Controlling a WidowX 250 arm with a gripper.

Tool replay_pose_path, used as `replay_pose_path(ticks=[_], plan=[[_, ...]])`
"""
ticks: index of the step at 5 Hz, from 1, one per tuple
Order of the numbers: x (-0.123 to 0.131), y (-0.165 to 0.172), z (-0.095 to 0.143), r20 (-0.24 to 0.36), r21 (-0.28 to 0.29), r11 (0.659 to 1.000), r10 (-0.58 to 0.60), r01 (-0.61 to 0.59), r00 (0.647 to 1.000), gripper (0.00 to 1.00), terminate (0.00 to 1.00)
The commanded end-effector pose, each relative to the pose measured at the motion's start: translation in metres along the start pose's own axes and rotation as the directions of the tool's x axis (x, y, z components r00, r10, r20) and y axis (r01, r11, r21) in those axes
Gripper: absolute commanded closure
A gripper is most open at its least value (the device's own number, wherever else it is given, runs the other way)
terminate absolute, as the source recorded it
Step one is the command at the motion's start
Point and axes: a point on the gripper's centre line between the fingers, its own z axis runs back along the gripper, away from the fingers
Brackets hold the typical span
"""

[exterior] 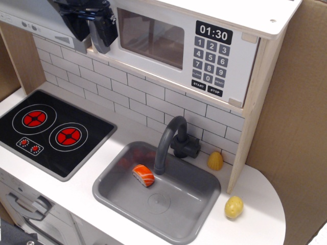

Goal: Open microwave

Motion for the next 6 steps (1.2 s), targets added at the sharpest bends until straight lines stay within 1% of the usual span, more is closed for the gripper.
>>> replay_pose_path(ticks=[1,3,4,5,6], plan=[[0.025,0.001,0.018,0.174,0.123,0.992,0.001,-0.023,0.985,1.0,0.0],[0.034,0.007,0.016,0.2,0.149,0.987,0.027,-0.058,0.979,1.0,0.0],[0.025,0.008,0.022,0.2,0.131,0.99,0.025,-0.052,0.98,1.0,0.0],[0.011,0.007,0.027,0.198,0.126,0.991,0.021,-0.047,0.98,1.0,0.0],[-0.012,0.002,0.036,0.154,0.098,0.995,-0.009,-0.006,0.988,1.0,0.0]])
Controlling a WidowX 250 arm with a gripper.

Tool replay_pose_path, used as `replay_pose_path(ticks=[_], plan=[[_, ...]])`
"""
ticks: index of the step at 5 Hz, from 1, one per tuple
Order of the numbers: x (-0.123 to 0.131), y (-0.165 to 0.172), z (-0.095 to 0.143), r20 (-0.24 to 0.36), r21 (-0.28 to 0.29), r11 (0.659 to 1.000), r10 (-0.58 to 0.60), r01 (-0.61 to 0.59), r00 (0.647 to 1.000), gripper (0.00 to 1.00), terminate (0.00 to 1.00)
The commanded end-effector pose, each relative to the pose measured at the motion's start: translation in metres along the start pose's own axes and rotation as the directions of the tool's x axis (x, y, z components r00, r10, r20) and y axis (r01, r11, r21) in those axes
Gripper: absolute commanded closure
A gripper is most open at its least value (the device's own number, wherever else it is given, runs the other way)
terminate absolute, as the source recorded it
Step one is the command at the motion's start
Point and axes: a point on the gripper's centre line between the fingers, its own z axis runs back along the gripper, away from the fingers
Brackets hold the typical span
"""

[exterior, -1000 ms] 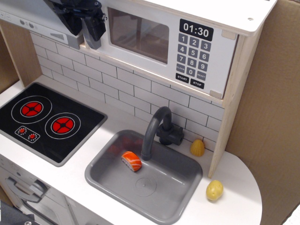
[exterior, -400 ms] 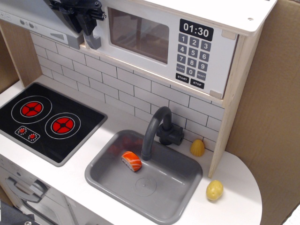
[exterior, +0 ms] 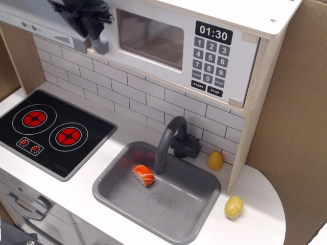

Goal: Open microwave

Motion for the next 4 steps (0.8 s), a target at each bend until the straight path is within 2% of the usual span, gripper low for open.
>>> replay_pose_path(ticks=[1,2,3,4], plan=[[-0.025,-0.009,0.045,0.039,-0.018,0.995,-0.101,0.102,0.994,1.0,0.0],[-0.046,-0.026,0.064,-0.055,-0.025,0.995,-0.099,0.098,0.994,0.0,0.0],[-0.037,-0.041,0.099,-0.144,-0.076,0.997,-0.013,0.002,0.989,0.0,0.0],[0.0,-0.042,0.114,-0.182,-0.086,0.987,0.122,-0.139,0.976,0.0,0.0]])
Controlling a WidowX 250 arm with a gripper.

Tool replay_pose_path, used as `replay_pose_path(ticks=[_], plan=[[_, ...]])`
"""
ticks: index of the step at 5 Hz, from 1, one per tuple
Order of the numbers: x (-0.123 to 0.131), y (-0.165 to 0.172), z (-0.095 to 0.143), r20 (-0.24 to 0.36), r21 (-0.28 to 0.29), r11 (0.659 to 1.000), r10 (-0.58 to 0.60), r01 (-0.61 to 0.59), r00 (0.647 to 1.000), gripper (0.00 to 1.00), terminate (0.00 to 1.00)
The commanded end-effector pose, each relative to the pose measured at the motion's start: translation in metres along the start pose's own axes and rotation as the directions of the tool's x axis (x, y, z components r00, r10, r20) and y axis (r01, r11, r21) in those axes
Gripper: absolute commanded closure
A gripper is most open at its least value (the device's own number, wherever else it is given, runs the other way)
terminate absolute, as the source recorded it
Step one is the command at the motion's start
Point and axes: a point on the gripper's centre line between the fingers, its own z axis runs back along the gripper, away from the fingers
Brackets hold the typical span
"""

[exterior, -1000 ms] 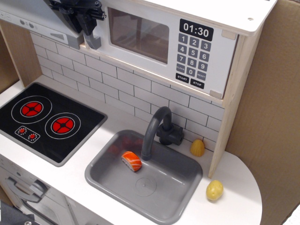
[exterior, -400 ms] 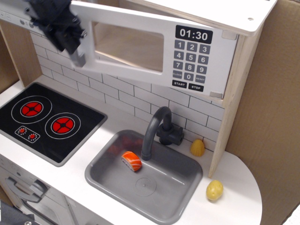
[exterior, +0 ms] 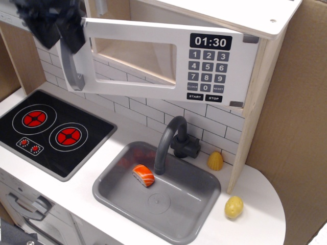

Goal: Open microwave

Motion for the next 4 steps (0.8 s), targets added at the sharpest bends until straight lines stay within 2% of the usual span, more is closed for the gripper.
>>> replay_pose_path(ticks=[1,2,3,4], plan=[[0.079,0.004,0.045,0.035,-0.029,0.973,0.232,-0.231,0.972,0.0,0.0],[0.097,0.017,0.035,0.066,0.027,0.961,0.272,-0.274,0.96,0.0,0.0],[0.094,0.028,0.018,0.089,0.103,0.962,0.244,-0.253,0.966,0.0,0.0],[0.08,0.038,-0.002,0.065,0.14,0.973,0.175,-0.183,0.982,0.0,0.0]])
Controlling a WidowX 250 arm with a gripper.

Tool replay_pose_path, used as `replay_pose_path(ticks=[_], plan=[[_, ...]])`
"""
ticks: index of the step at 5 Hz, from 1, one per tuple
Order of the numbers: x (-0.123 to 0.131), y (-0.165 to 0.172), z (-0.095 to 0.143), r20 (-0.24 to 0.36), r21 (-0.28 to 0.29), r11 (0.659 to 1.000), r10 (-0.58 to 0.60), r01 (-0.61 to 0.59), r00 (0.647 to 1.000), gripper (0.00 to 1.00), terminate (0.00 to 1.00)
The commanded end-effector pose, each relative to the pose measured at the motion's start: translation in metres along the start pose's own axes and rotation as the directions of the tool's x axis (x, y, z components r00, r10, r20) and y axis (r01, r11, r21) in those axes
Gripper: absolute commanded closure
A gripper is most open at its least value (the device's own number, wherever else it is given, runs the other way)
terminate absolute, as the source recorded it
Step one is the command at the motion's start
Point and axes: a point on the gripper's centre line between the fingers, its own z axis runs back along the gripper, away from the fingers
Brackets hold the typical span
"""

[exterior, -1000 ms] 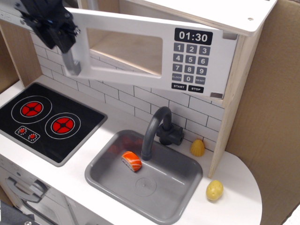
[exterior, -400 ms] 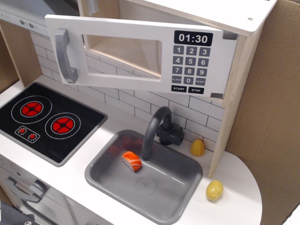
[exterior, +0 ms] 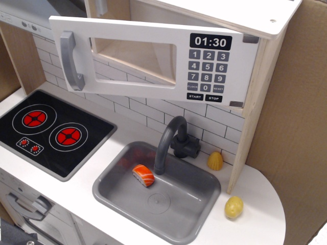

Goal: Open microwave

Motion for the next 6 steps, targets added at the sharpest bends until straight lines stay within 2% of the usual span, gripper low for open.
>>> replay_pose_path(ticks=[1,2,3,4,5,6], plan=[[-0.015,0.013,-0.015,0.018,0.044,0.992,-0.12,0.119,0.993,0.0,0.0],[-0.027,0.004,-0.028,-0.001,0.06,0.99,-0.131,0.13,0.991,0.0,0.0],[-0.05,-0.021,-0.037,-0.051,0.055,0.984,-0.167,0.17,0.985,0.0,0.0],[-0.071,-0.05,-0.04,-0.072,0.01,0.981,-0.192,0.193,0.979,0.0,0.0],[-0.095,-0.085,-0.047,-0.066,-0.031,0.969,-0.247,0.245,0.967,0.0,0.0],[-0.11,-0.109,-0.055,-0.037,-0.053,0.967,-0.251,0.248,0.967,0.0,0.0]])
